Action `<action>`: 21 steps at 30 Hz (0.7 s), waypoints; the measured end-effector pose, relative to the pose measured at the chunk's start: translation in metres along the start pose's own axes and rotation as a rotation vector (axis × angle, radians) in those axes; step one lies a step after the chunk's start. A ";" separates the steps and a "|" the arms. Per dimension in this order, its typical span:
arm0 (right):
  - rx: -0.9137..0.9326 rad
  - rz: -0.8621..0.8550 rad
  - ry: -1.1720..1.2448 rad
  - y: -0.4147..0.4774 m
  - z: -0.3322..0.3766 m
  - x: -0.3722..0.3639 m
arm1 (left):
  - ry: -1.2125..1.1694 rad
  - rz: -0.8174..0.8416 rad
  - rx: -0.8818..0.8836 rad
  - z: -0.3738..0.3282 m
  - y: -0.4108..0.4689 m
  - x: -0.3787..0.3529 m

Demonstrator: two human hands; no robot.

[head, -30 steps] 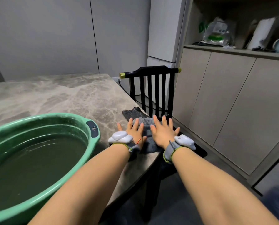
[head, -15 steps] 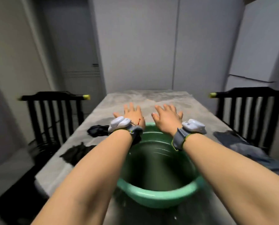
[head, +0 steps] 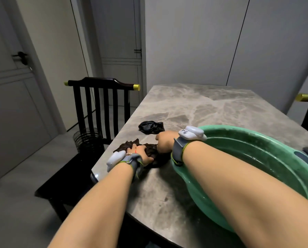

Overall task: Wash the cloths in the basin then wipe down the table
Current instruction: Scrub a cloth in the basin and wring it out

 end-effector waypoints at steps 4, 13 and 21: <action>-0.026 0.003 0.006 0.007 -0.003 -0.006 | -0.015 -0.157 0.035 -0.002 0.000 0.002; 0.002 -0.307 0.427 0.012 -0.022 0.014 | -1.109 -0.524 0.078 -0.032 -0.020 0.100; -0.127 -0.305 1.251 -0.034 -0.098 0.034 | -1.226 -0.101 -0.195 -0.152 -0.052 0.095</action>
Point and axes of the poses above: each hand's wrist, its own y-axis towards the middle knuckle, its own x-axis out of the back of the hand, z = x × y, the point moved 5 cm from there along y, towards the middle knuckle, and after that the axes turned 11 degrees about -y, right-handed, at the moved point
